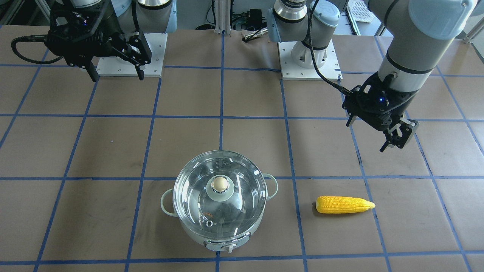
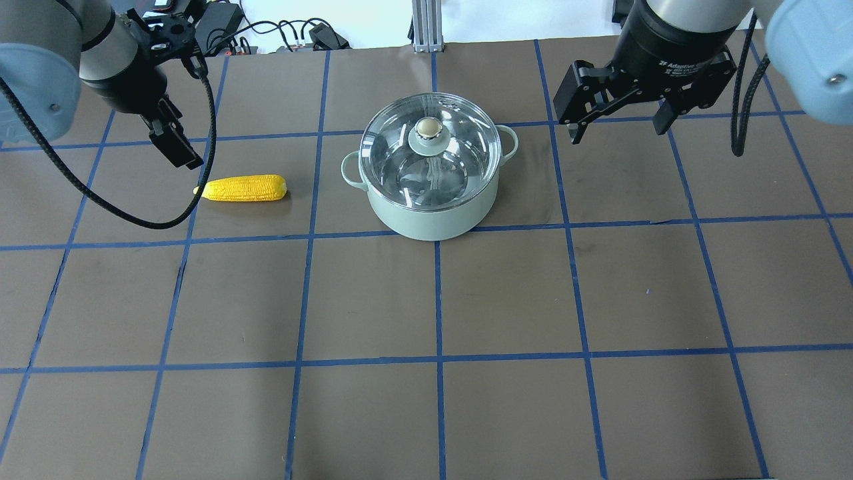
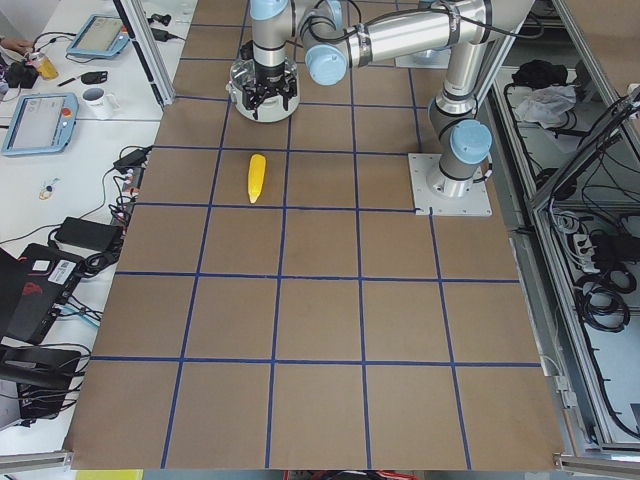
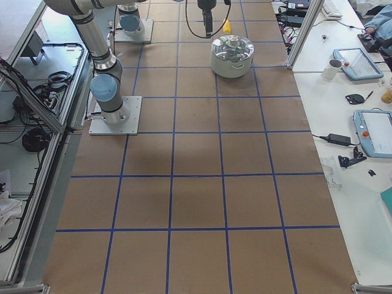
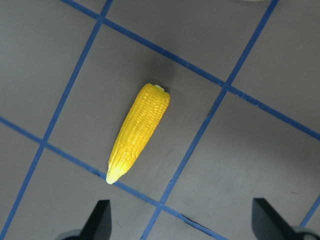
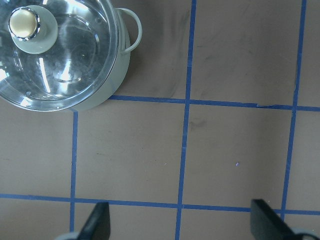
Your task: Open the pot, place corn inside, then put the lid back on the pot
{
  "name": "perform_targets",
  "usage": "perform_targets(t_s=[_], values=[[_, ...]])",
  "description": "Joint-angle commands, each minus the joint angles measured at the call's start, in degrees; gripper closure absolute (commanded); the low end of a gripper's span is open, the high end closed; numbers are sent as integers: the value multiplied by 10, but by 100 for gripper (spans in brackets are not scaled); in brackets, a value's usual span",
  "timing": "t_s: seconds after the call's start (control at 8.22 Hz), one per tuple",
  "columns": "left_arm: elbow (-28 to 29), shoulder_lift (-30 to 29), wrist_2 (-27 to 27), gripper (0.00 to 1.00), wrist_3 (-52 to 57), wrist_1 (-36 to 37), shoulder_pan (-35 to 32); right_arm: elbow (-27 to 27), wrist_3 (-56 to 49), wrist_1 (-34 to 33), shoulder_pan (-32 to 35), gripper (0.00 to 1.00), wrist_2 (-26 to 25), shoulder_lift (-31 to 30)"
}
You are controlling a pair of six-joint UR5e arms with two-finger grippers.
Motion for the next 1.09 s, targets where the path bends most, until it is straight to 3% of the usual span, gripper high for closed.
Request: perform_targets(t_s=[0.0,0.61,0.97], values=[[0,-67,-63,0,131,22,46,0,-2,-1,0,0,-1,0],[-2,-171,-63,0,192,139,48,1,3,1,0,0,-1,0],[-2,-210,-64,0,255,147,48,2,-3,1,0,0,-8,0]])
